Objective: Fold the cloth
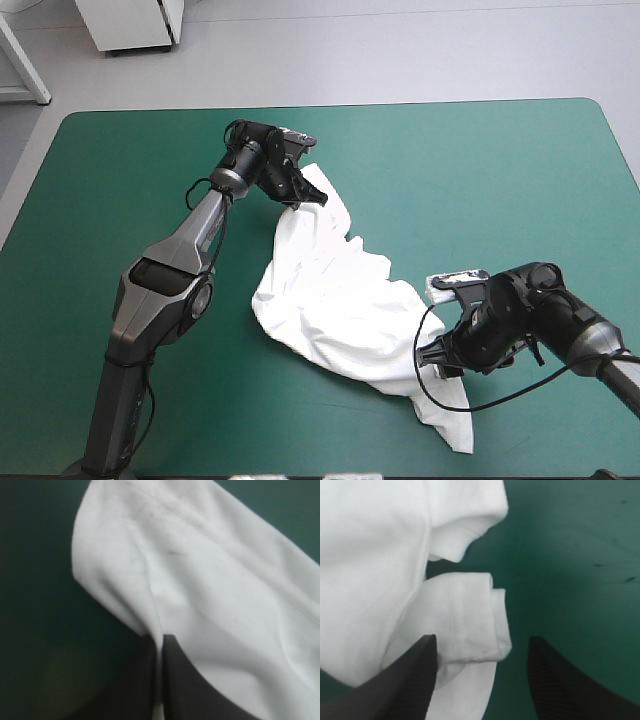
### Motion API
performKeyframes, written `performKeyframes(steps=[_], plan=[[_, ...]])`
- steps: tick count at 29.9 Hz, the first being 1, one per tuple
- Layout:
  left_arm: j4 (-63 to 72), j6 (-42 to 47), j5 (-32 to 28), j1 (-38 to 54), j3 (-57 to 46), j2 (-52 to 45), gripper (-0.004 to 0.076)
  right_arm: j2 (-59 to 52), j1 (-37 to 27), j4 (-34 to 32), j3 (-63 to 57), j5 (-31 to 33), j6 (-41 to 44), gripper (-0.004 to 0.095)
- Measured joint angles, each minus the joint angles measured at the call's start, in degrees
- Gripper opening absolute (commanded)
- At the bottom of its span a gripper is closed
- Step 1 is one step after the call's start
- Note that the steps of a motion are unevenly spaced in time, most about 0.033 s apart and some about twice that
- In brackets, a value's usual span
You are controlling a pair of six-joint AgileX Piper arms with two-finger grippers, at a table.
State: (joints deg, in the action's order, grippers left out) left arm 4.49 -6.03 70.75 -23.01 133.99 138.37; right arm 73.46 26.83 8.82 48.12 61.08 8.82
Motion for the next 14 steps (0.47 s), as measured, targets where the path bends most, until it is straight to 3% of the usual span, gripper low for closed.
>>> performKeyframes(steps=[5, 14], plan=[[0.0, 0.0, 0.0, 0.0, 0.0, 0.0, -0.0009, 1.5, 0.0, 2.0, -3.4, -3.5, -0.3, 0.0481], [1.3, 0.0, 0.0, 0.7, 0.0, 0.0, -0.0009, 3.7, -0.2, 5.8, -6.3, -7.7, -3.3, 0.0256]])
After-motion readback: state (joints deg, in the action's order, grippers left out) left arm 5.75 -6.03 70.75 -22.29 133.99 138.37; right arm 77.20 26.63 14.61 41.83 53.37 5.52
